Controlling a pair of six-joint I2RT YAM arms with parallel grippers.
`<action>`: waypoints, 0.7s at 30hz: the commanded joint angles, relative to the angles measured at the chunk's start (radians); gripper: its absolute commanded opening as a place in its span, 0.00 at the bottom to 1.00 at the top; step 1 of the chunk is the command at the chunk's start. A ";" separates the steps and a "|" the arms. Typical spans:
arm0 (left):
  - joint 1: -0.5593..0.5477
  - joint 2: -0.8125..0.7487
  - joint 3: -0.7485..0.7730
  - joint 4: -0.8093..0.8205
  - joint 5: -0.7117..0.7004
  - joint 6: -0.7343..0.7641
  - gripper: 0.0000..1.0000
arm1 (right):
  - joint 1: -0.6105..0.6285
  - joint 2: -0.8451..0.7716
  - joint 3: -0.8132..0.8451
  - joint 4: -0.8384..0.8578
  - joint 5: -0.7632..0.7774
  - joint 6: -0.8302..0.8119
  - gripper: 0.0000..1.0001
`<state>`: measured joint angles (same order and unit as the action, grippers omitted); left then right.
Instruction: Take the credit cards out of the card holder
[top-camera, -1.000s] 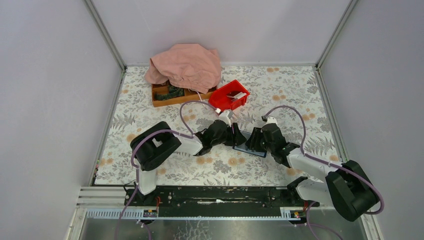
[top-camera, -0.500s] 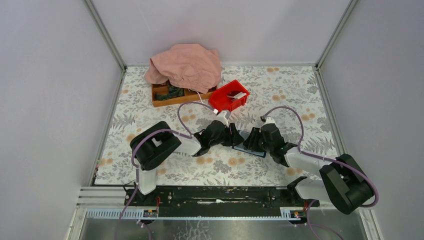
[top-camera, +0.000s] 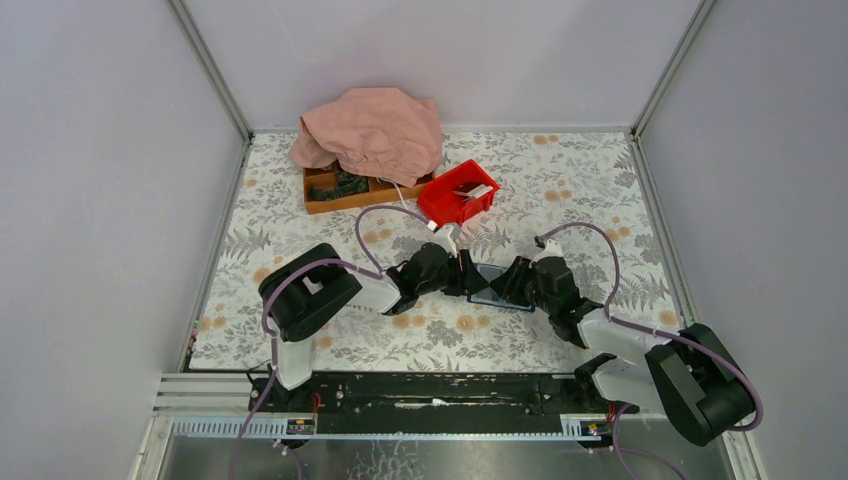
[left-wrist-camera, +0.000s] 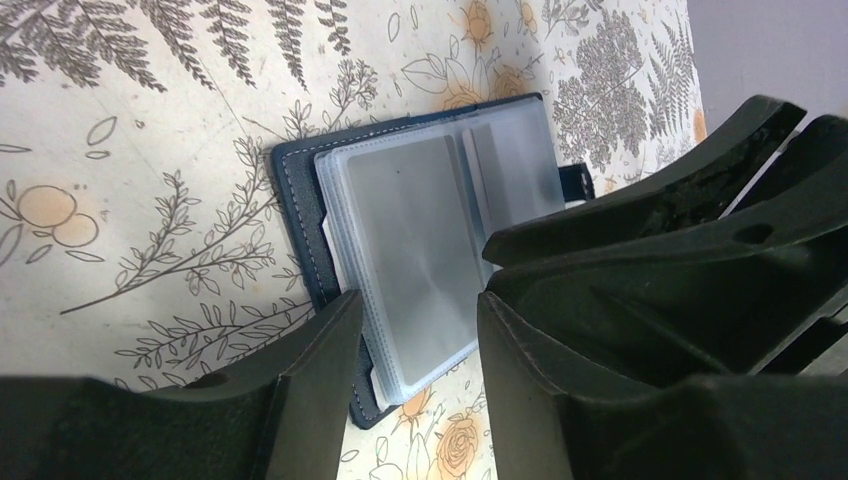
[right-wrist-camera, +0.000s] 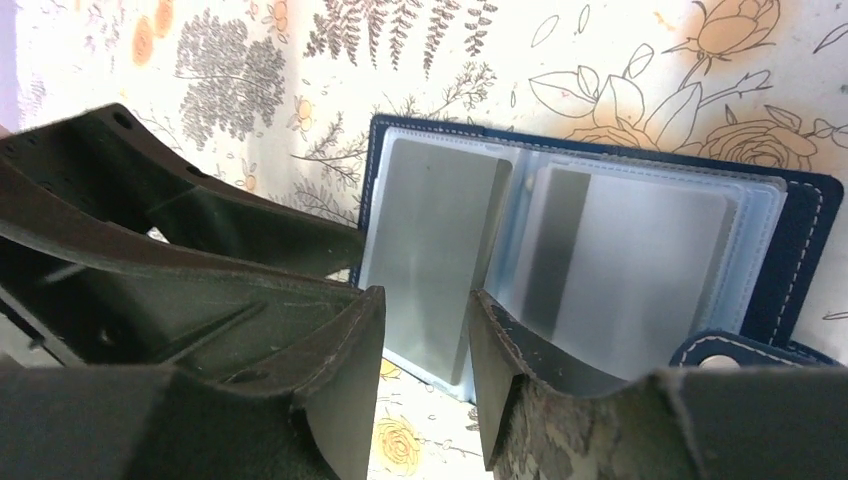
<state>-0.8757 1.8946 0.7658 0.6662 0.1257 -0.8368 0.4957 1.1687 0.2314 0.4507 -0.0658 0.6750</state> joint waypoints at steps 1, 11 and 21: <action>-0.013 -0.013 -0.023 0.012 0.039 -0.002 0.54 | -0.013 -0.041 -0.003 0.126 -0.045 0.029 0.43; -0.014 -0.040 -0.031 0.002 0.031 0.007 0.54 | -0.027 -0.086 0.041 -0.019 0.010 -0.030 0.43; -0.013 -0.073 -0.036 -0.015 0.009 0.024 0.52 | -0.034 -0.111 0.126 -0.247 0.098 -0.119 0.41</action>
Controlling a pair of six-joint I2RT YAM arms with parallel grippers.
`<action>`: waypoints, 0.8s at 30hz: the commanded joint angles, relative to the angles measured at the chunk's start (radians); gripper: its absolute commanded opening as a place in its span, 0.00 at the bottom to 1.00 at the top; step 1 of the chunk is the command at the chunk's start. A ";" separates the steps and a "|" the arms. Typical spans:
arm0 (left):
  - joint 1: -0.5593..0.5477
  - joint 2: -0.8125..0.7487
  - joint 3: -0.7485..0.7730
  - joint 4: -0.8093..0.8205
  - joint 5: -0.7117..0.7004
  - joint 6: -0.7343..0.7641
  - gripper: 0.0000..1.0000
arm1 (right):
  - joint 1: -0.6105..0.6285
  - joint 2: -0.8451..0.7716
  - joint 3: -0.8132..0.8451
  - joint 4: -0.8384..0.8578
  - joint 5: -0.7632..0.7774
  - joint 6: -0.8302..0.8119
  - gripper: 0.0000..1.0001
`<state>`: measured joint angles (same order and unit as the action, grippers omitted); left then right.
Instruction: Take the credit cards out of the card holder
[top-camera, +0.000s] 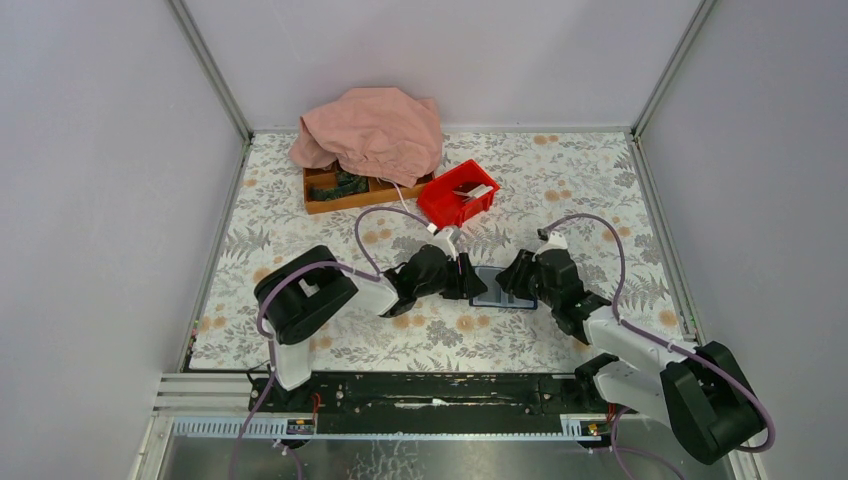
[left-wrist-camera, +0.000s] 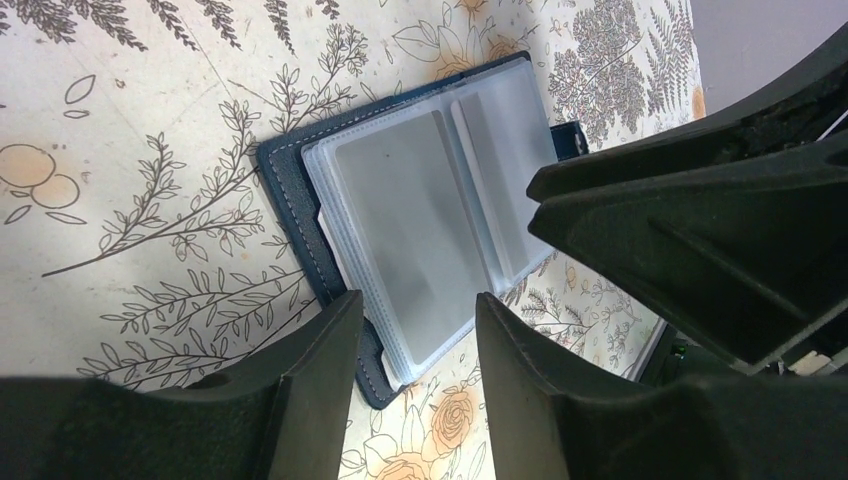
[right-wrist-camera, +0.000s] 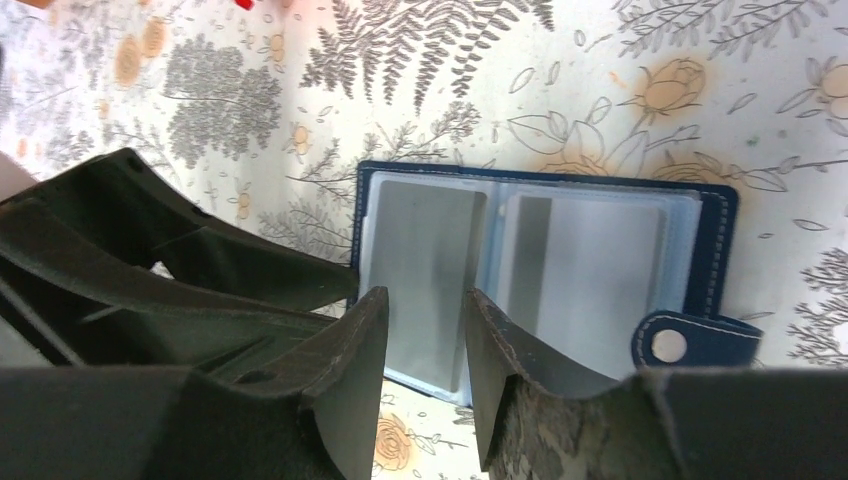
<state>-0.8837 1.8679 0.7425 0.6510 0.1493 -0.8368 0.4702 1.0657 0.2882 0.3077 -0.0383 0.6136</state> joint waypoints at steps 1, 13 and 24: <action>-0.004 -0.054 -0.016 0.001 -0.018 0.025 0.51 | -0.009 -0.007 0.078 -0.124 0.086 -0.066 0.40; -0.004 -0.085 -0.021 -0.013 -0.047 0.041 0.07 | -0.112 0.025 0.128 -0.306 0.155 -0.086 0.26; -0.004 -0.073 -0.017 -0.014 -0.044 0.039 0.06 | -0.142 0.026 0.126 -0.352 0.197 -0.082 0.26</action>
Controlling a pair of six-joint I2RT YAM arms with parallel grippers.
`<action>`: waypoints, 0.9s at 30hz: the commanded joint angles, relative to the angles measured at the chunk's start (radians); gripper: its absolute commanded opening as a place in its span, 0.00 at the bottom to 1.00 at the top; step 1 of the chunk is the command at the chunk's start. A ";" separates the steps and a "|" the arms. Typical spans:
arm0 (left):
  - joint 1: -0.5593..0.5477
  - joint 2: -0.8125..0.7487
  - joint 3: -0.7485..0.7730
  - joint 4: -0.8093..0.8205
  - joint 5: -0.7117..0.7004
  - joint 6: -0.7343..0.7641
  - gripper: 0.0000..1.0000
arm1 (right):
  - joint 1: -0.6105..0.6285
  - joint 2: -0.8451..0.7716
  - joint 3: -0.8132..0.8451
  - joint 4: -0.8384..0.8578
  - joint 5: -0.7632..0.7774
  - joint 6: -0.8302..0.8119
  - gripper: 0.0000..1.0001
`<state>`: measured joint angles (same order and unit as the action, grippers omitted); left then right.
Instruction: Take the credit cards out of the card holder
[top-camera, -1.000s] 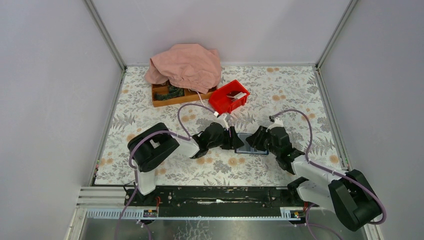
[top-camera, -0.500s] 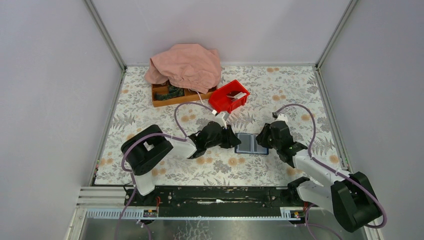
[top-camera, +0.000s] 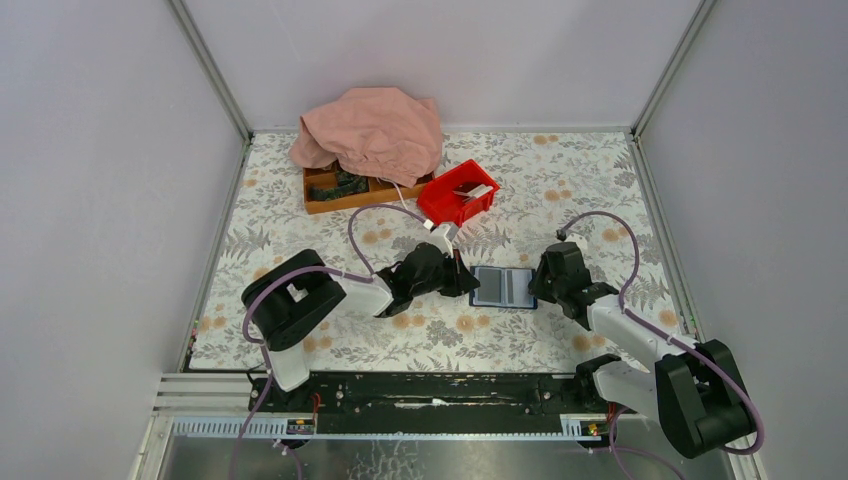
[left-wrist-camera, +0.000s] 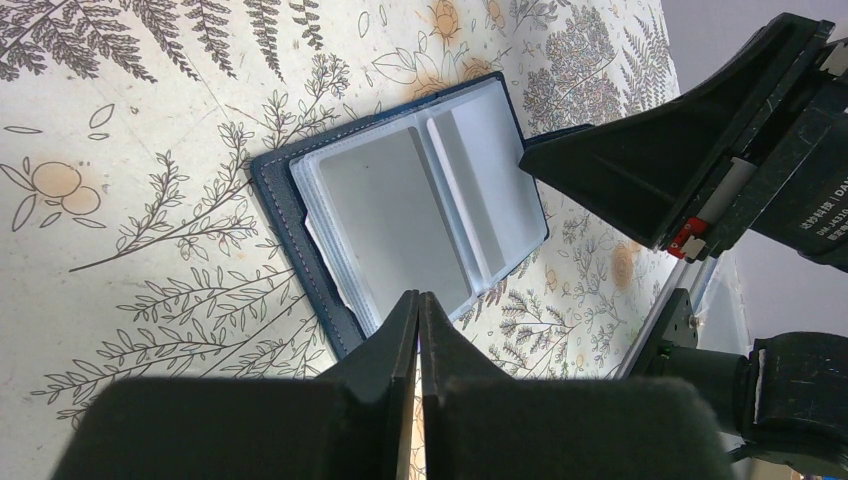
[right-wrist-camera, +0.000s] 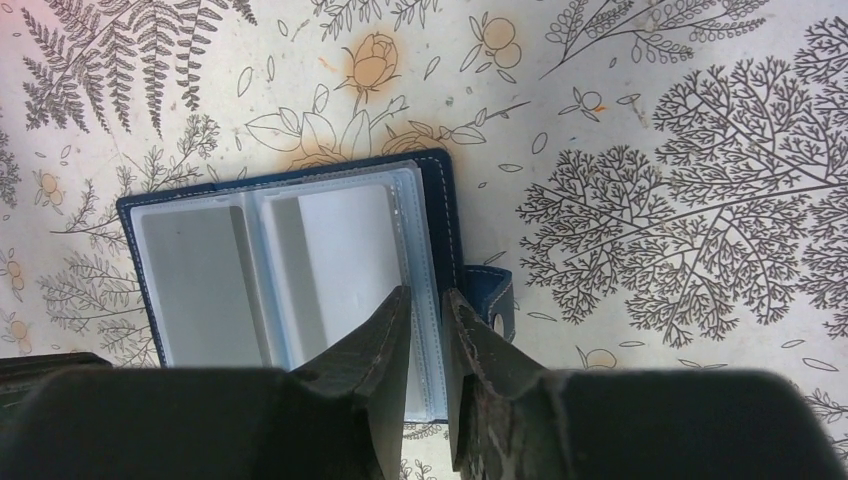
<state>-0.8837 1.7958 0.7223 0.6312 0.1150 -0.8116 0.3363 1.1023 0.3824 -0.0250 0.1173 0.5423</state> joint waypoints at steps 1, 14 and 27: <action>-0.004 0.000 0.002 0.006 -0.008 0.014 0.06 | -0.008 -0.011 0.030 -0.015 0.035 -0.012 0.26; -0.005 0.025 0.016 0.007 0.003 0.010 0.08 | -0.008 -0.053 -0.001 0.052 -0.049 -0.021 0.27; -0.006 0.026 0.014 0.009 0.006 0.008 0.09 | -0.009 0.004 -0.014 0.102 -0.110 -0.023 0.33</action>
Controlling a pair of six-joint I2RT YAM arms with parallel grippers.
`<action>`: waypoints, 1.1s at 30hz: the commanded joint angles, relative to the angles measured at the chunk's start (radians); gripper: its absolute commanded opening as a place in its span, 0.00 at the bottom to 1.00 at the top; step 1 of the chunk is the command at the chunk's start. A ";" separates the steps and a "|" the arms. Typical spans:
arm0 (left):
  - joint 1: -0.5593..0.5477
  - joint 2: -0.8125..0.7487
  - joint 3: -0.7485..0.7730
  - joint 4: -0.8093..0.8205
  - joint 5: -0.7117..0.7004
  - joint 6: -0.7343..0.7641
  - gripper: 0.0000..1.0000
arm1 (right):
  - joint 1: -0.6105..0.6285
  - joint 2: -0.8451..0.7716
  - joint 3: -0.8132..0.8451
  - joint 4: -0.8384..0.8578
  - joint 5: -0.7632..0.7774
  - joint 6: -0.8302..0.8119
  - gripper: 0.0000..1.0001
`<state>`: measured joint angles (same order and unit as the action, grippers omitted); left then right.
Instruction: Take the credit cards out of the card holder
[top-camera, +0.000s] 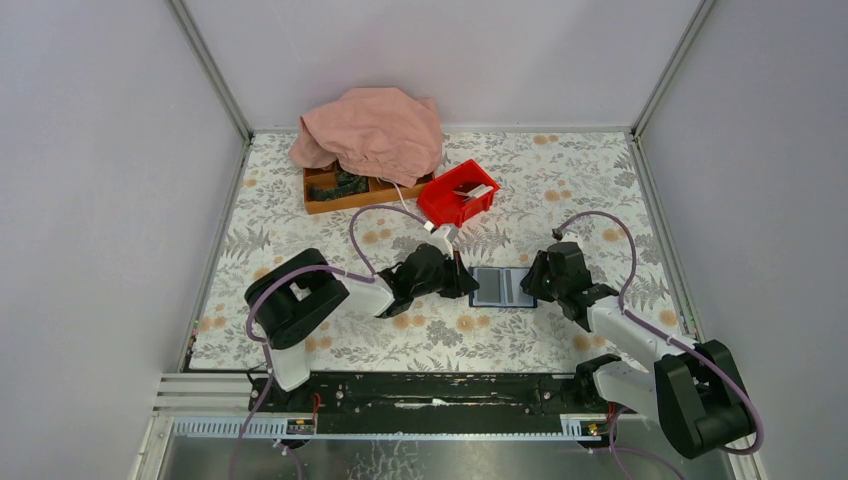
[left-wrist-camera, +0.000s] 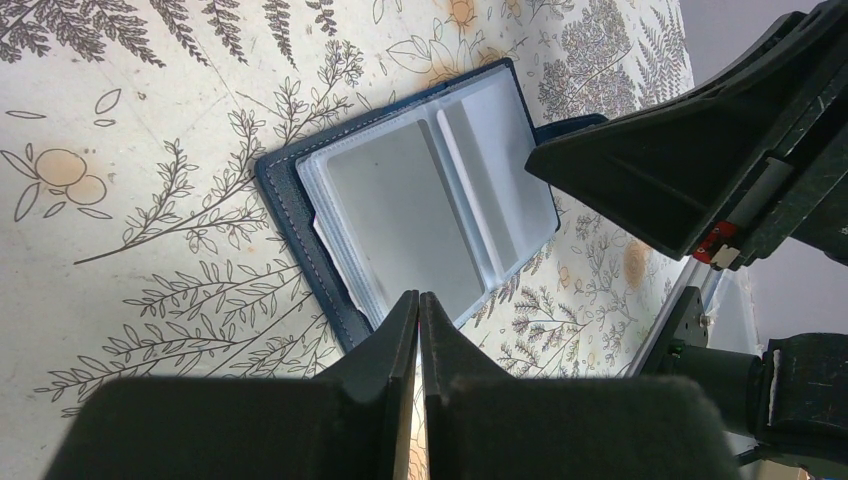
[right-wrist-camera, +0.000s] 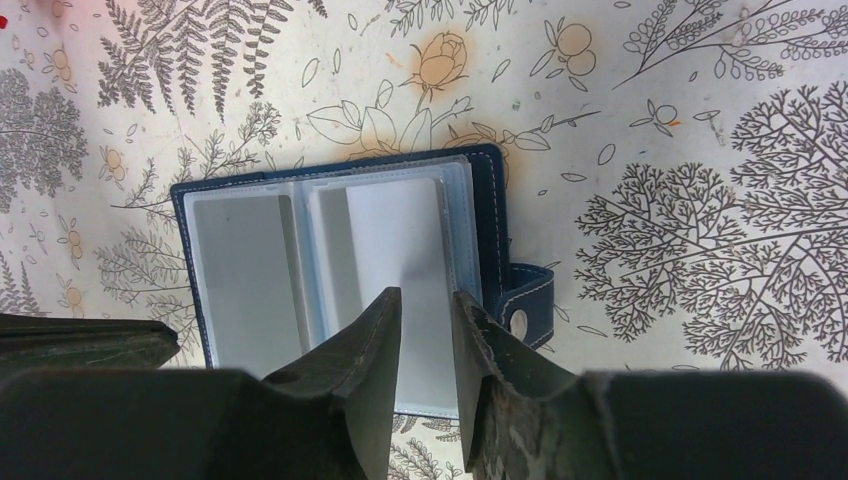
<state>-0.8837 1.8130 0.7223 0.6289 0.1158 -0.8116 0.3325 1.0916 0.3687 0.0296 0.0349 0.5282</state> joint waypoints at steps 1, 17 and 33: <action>-0.005 0.009 0.015 0.011 0.005 0.009 0.09 | -0.005 0.018 -0.001 0.048 -0.027 -0.009 0.33; -0.005 0.011 0.014 0.014 0.010 0.008 0.09 | -0.004 0.041 0.004 0.038 -0.019 -0.018 0.40; -0.005 0.025 0.026 0.012 0.016 0.008 0.09 | -0.005 0.084 -0.008 0.129 -0.141 -0.021 0.46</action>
<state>-0.8837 1.8175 0.7231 0.6289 0.1204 -0.8116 0.3325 1.1576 0.3672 0.1135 -0.0143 0.5190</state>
